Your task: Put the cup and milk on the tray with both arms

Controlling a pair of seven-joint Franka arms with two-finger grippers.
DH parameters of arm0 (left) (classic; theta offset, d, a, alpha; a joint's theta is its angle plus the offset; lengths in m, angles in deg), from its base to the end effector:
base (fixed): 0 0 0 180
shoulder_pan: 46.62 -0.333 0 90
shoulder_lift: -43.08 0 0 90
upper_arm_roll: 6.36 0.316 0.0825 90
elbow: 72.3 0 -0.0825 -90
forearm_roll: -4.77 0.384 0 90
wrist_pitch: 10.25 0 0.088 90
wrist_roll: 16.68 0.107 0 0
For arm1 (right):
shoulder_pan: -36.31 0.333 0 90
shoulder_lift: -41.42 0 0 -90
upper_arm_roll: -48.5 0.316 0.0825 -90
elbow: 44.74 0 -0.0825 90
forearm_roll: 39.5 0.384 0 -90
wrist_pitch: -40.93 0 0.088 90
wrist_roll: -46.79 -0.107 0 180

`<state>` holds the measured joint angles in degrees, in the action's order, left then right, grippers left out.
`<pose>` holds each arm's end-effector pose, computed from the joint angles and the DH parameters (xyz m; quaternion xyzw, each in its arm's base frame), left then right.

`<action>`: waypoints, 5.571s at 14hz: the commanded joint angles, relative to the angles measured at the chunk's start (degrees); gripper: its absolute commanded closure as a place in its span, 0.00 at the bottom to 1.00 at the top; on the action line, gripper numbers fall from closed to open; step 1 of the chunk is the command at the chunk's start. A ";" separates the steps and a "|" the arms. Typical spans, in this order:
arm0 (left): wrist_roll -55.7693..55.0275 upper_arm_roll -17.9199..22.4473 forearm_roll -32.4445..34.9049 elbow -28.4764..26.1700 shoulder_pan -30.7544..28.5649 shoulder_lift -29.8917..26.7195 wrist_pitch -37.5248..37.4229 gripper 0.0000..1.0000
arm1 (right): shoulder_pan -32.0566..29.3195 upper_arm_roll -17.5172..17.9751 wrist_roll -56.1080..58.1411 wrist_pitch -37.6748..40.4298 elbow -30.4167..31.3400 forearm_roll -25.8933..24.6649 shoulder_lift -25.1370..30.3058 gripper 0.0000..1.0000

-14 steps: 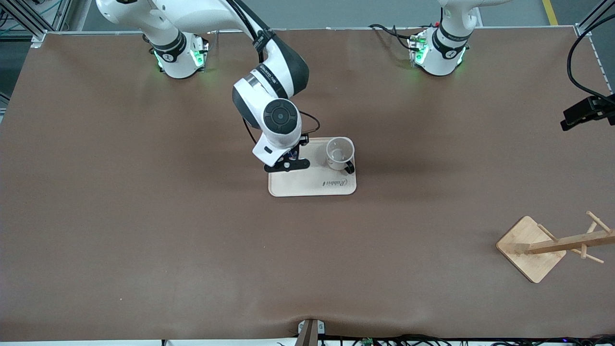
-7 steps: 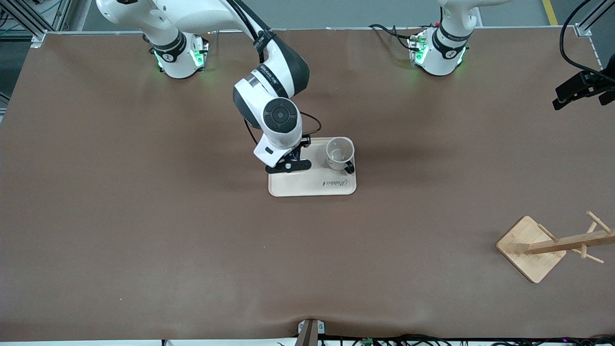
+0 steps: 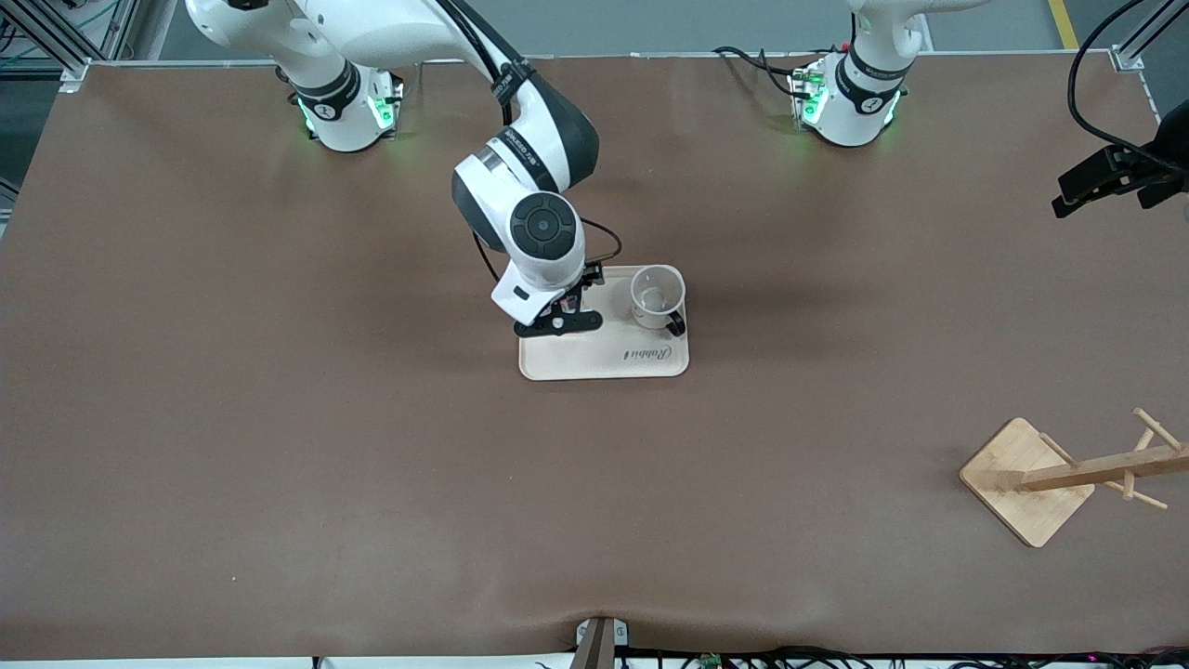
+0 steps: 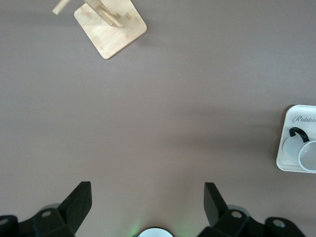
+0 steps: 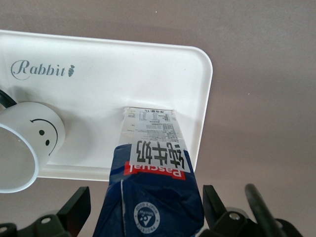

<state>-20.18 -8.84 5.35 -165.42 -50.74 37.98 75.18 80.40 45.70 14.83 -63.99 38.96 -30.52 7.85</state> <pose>0.5179 0.0149 0.6399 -0.9987 -0.0452 0.0225 0.0073 0.5036 0.4662 0.3256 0.9910 0.0552 -0.1211 0.0162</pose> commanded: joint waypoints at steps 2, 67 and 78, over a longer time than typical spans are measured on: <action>-0.98 -0.24 -0.93 0.13 0.51 1.41 1.49 0.00 | -0.32 -0.19 -0.03 2.26 -1.69 0.51 0.43 0.00; -7.57 -4.55 -0.15 0.21 1.13 2.46 2.55 0.00 | -41.19 -0.98 33.28 20.98 2.52 -9.42 34.71 0.00; -7.66 -4.90 -0.06 2.32 1.74 4.14 2.02 0.00 | -41.63 -0.89 32.84 21.51 0.59 -9.86 34.53 0.00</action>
<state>-28.19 -13.66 4.83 -164.52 -49.38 41.55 77.76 39.02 44.53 48.56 -42.96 40.45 -39.30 42.50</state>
